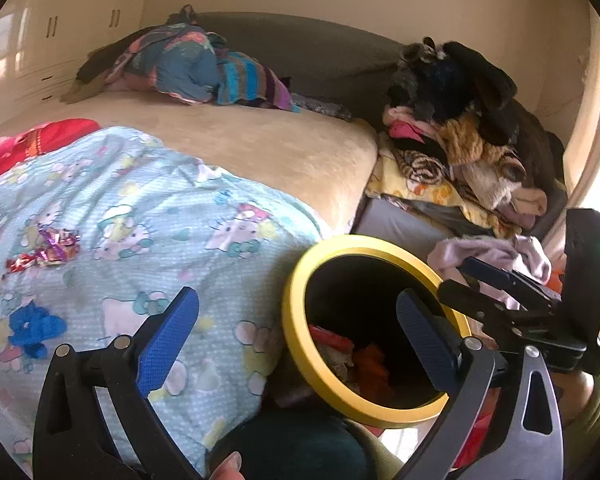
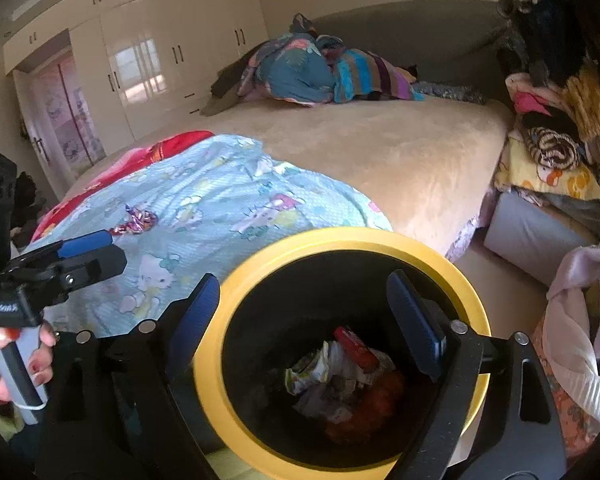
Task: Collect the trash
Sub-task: 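Move both tools back over the blue cloth and candy wrappers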
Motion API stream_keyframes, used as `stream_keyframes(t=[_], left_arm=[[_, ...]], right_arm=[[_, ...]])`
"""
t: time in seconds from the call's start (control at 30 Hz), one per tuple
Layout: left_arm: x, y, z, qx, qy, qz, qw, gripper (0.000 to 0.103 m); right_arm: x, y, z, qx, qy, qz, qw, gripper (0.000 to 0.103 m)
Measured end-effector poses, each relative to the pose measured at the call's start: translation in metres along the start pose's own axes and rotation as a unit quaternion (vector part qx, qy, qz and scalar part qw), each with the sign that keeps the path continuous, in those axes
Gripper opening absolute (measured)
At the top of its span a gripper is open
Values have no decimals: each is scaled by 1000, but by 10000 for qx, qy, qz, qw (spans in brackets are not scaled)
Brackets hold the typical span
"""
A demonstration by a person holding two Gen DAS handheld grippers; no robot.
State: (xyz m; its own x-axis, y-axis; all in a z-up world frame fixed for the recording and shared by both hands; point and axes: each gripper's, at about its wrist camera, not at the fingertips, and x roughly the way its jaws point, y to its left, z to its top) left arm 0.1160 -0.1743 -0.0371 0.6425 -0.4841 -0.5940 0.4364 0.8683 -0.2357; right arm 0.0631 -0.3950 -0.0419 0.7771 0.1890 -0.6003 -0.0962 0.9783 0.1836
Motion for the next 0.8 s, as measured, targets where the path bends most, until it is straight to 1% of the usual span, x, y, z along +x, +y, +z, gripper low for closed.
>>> stream_keyframes(t=[0.13, 0.3, 0.53, 0.63, 0.8], left_arm=[[-10, 8, 3, -45, -132, 137, 9998, 96], [-26, 20, 8, -14, -358, 424, 9985, 96], [-44, 45, 13, -116, -616, 833, 9946, 96], [-51, 58, 14, -216, -689, 996, 9924, 96], [-62, 89, 13, -538, -774, 1219, 9881, 96]], right_arm=[[-3, 10, 3, -46, -61, 87, 9999, 78], [-4, 26, 5, -142, -109, 192, 9997, 79], [2, 51, 8, -294, -89, 376, 9988, 79], [5, 62, 11, -355, -97, 454, 9983, 79], [15, 86, 17, -509, -98, 592, 9969, 79]])
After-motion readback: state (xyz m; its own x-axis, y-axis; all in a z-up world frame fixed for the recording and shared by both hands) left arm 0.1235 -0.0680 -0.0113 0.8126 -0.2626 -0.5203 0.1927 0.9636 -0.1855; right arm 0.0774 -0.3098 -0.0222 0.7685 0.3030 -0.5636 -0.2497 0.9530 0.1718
